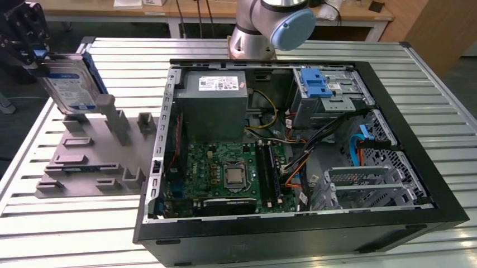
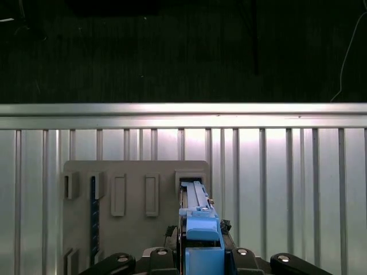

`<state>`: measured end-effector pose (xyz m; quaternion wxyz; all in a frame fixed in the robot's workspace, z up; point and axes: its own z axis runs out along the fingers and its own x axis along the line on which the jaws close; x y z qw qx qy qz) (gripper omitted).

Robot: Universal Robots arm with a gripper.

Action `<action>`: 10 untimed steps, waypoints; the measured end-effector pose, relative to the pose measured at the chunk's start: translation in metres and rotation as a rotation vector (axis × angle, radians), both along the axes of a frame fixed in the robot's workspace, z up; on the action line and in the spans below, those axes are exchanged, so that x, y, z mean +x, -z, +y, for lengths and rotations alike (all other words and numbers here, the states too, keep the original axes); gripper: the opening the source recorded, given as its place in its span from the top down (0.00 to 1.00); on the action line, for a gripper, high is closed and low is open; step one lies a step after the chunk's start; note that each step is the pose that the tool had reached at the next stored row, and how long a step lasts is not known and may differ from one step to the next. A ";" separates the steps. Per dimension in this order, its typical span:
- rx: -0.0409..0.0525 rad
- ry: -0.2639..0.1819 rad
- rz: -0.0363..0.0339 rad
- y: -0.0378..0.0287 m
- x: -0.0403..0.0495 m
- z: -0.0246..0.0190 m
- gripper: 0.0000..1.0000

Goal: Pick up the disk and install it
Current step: 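Pick up the disk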

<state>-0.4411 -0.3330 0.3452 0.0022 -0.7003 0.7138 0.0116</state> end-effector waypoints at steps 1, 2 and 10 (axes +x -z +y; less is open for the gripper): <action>0.0000 0.000 0.0000 -0.0006 0.0000 0.0000 0.64; 0.0001 0.000 -0.0001 -0.0013 0.0000 0.0000 0.64; 0.0000 0.000 0.0001 -0.0070 0.0000 0.0000 0.64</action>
